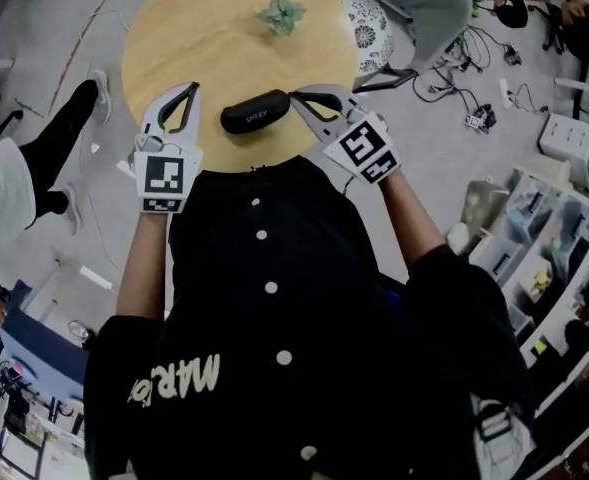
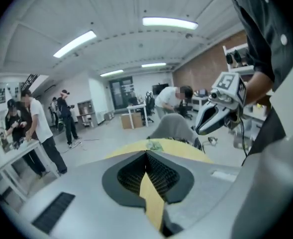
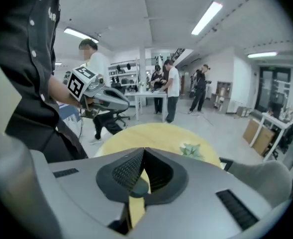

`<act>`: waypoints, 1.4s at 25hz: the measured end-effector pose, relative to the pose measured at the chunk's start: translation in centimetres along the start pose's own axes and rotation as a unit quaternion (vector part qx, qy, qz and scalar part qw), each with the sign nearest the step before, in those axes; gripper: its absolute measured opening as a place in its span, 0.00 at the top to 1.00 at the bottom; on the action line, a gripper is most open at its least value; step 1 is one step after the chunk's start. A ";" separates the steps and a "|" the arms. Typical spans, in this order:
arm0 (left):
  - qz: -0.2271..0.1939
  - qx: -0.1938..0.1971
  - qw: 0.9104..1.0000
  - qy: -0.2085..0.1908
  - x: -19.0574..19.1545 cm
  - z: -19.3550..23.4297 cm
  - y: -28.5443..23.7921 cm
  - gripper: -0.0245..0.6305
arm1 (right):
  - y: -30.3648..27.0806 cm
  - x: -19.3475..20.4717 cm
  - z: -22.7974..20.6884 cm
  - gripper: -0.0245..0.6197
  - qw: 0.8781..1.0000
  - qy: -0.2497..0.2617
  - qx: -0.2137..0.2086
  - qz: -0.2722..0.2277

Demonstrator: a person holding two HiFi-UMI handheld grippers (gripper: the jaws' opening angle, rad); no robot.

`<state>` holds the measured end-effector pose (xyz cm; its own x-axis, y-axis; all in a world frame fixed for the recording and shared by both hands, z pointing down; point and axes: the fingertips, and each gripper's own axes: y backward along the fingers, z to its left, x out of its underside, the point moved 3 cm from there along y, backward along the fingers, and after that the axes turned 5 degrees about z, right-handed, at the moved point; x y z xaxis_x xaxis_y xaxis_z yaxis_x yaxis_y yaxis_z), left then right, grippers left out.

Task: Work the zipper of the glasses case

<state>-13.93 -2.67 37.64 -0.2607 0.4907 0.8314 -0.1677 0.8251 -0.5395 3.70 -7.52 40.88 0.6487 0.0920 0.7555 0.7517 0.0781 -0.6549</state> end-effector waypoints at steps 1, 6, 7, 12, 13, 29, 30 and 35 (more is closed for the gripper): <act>-0.016 -0.006 1.000 0.021 -1.0 0.4 0.9 0.96 | 1.1 -1.1 -0.5 0.96 1.000 0.000 0.021 -0.022; -0.073 -0.028 0.994 0.077 -5.2 1.4 5.8 0.96 | 7.1 -6.5 -2.9 0.96 0.982 -0.078 0.112 -0.131; -0.086 -0.034 0.992 0.082 -6.0 1.7 6.5 0.96 | 8.2 -7.1 -3.6 0.96 0.975 -0.094 0.128 -0.153; -0.134 -0.071 0.983 0.105 -8.8 2.7 9.6 0.96 | 14.1 -9.9 -6.8 0.96 0.935 -0.113 0.216 -0.258; -0.141 -0.078 0.981 0.110 -9.2 2.9 10.3 0.96 | 15.3 -10.5 -7.0 0.96 0.927 -0.117 0.229 -0.274; -0.171 -0.160 0.970 0.065 -12.4 5.8 16.6 0.96 | 22.4 -13.1 -6.3 0.96 0.896 -0.096 0.308 -0.306; -0.170 -0.168 0.970 0.050 -12.4 5.8 16.6 0.96 | 22.2 -13.1 -6.1 0.96 0.896 -0.095 0.308 -0.304; -0.170 -0.166 0.969 0.069 -12.9 5.6 16.5 0.96 | 21.9 -13.4 -5.4 0.96 0.898 -0.081 0.307 -0.304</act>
<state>-18.65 3.09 17.26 -0.1107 0.1889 0.9757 0.0988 0.9790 -0.1783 12.14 -12.43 16.51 0.0779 -0.0135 0.9969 0.7218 0.6905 -0.0470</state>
